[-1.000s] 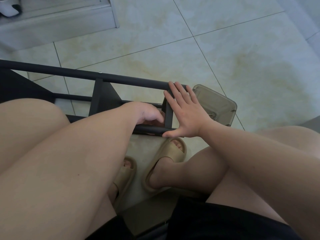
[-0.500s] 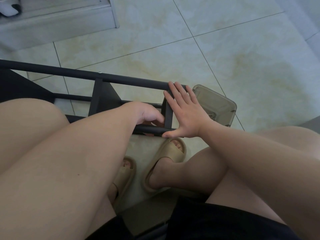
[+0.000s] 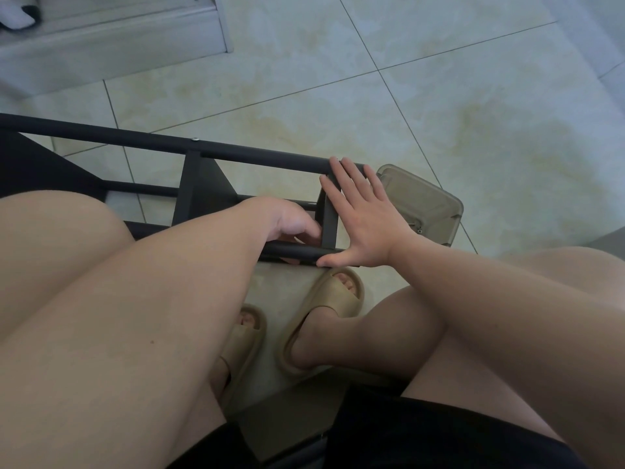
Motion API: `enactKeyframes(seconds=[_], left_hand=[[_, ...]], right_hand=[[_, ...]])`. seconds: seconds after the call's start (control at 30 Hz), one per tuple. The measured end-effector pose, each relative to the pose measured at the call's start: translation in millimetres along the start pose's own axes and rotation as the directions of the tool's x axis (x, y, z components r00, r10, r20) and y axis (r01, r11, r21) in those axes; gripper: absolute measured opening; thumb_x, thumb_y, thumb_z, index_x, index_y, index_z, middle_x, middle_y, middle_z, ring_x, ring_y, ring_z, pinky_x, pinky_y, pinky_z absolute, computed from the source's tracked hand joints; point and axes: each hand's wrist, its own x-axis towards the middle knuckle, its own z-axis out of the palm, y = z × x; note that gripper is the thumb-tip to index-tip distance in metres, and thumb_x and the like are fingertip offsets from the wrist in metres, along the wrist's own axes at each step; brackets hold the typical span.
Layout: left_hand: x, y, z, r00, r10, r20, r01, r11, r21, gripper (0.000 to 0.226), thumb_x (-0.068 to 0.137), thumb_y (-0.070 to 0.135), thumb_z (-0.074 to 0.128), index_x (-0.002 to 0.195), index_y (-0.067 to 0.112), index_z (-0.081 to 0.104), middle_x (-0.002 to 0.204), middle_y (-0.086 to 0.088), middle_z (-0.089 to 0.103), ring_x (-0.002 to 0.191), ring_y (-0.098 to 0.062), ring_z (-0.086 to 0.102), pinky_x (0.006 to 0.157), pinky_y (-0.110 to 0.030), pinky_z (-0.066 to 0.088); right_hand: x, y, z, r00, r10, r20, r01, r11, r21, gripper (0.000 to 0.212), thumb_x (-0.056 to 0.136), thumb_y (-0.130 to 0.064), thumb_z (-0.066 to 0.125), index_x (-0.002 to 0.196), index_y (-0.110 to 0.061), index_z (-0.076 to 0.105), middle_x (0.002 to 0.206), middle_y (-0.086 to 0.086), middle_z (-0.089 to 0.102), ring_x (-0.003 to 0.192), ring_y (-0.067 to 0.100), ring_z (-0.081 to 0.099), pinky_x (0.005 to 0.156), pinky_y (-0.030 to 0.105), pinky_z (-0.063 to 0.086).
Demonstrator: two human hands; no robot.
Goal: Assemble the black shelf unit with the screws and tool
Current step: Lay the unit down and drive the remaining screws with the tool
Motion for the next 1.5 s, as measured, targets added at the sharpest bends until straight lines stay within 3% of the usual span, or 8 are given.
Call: enactKeyframes(seconds=[0.3,0.43,0.57,0.8,0.87,0.97,1.17,1.5], left_hand=[[-1,0,-4,0.995,0.022,0.095,-0.013,0.996,-0.089,0.017,0.091,0.008,0.060,0.094,0.015,0.075,0.086,-0.008,0.076,0.076,-0.023,0.074,0.072,-0.035,0.058],[-1,1,-3,0.999,-0.006,0.043,0.010,0.996,-0.089,0.015,0.091,0.016,0.064,0.101,0.017,0.075,0.093,-0.004,0.076,0.092,-0.025,0.071,0.075,-0.038,0.059],[-2,2,1,0.999,-0.036,-0.006,0.036,0.999,-0.025,0.022,0.089,0.016,0.066,0.108,0.008,0.073,0.090,-0.010,0.075,0.085,-0.028,0.070,0.076,-0.038,0.058],[-7,3,-1,0.998,-0.005,0.064,0.008,0.998,-0.055,0.018,0.088,0.012,0.064,0.078,0.014,0.078,0.080,-0.009,0.074,0.068,-0.022,0.071,0.065,-0.031,0.056],[-8,3,-1,0.997,-0.003,0.073,0.007,0.998,-0.065,0.019,0.088,0.012,0.063,0.080,0.017,0.079,0.083,-0.007,0.075,0.072,-0.021,0.072,0.067,-0.032,0.056],[-10,5,1,1.000,-0.018,0.005,0.018,0.999,-0.040,0.013,0.090,0.016,0.065,0.083,0.016,0.076,0.081,-0.003,0.075,0.070,-0.017,0.071,0.067,-0.030,0.056],[-11,7,5,0.996,0.000,-0.087,0.008,0.995,0.095,0.035,0.089,0.018,0.067,0.055,0.014,0.063,0.051,0.001,0.059,0.042,-0.012,0.055,0.048,-0.019,0.042],[-14,7,3,0.999,0.035,0.015,-0.035,0.999,0.042,0.037,0.090,0.008,0.059,0.055,0.018,0.065,0.056,0.000,0.057,0.055,-0.017,0.053,0.060,-0.027,0.043]], right_hand=[[0,0,0,1.000,0.001,0.010,-0.001,1.000,-0.006,0.135,0.067,-0.098,0.035,0.161,-0.004,0.011,0.168,0.019,-0.004,0.156,0.034,-0.007,0.125,0.052,-0.004],[0,0,-1,1.000,0.001,0.008,-0.001,1.000,0.000,0.135,0.067,-0.098,0.034,0.161,-0.004,0.012,0.168,0.020,-0.003,0.156,0.034,-0.006,0.125,0.052,-0.004],[1,0,-1,1.000,-0.001,0.012,0.001,1.000,0.001,0.135,0.067,-0.098,0.035,0.161,-0.004,0.012,0.168,0.019,-0.003,0.156,0.034,-0.006,0.125,0.053,-0.003],[0,-1,-3,1.000,0.000,0.013,0.000,1.000,0.008,0.135,0.067,-0.097,0.037,0.161,-0.004,0.012,0.168,0.019,-0.003,0.156,0.034,-0.006,0.125,0.053,-0.004],[0,-1,-3,1.000,0.001,0.018,-0.002,1.000,0.004,0.135,0.067,-0.097,0.037,0.161,-0.004,0.012,0.168,0.019,-0.003,0.156,0.034,-0.006,0.125,0.053,-0.004],[0,0,-3,1.000,0.005,0.023,-0.005,1.000,-0.007,0.135,0.067,-0.098,0.037,0.161,-0.004,0.011,0.168,0.019,-0.004,0.156,0.034,-0.007,0.125,0.052,-0.004],[0,-1,-4,0.999,0.008,0.031,-0.007,1.000,-0.009,0.135,0.067,-0.097,0.037,0.161,-0.005,0.010,0.168,0.019,-0.005,0.156,0.034,-0.008,0.125,0.051,-0.005],[0,0,-3,1.000,0.006,0.024,-0.006,1.000,-0.003,0.135,0.067,-0.097,0.039,0.161,-0.004,0.011,0.168,0.020,-0.004,0.156,0.034,-0.007,0.125,0.051,-0.006]])
